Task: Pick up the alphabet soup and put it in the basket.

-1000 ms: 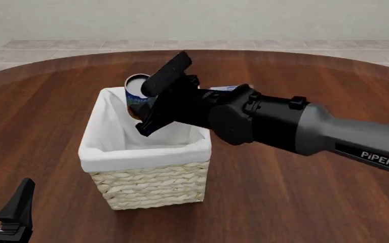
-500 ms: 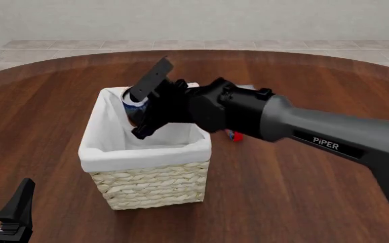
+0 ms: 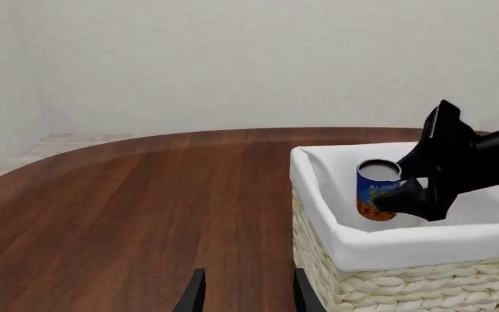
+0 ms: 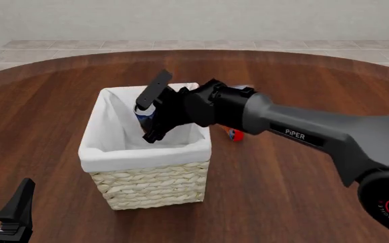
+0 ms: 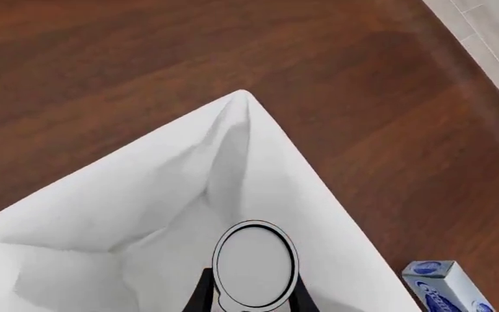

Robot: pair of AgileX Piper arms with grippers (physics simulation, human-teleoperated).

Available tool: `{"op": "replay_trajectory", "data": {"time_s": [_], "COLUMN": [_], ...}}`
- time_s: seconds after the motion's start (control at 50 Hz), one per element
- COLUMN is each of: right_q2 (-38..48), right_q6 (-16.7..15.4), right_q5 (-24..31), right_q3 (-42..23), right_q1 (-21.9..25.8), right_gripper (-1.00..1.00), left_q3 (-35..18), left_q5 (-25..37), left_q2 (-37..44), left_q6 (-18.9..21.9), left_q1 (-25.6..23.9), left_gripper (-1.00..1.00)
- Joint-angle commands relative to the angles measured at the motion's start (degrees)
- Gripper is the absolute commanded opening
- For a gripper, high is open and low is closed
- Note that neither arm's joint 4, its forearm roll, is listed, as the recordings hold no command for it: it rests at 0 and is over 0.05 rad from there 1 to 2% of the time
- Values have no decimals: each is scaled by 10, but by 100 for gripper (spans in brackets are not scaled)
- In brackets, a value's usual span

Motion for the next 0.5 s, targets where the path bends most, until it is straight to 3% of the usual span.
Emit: {"op": "replay_trajectory", "data": {"time_s": [0.02, 0.34, 0.36, 0.5], "right_q2": [18, 19, 20, 21], "right_q6": [-3, -5, -4, -10], "right_q5": [17, 21, 22, 23], "right_q3": [-12, -14, -15, -21], "right_q1": [-7, -6, -6, -11], "right_gripper": [-100, -100, 100, 100], "left_q3": [0, 0, 0, 0], "left_q5": [0, 0, 0, 0], "left_q2": [0, 0, 0, 0], "left_q6": [0, 0, 0, 0], "left_q1": [0, 0, 0, 0], "left_gripper": [100, 100, 100, 100]}}
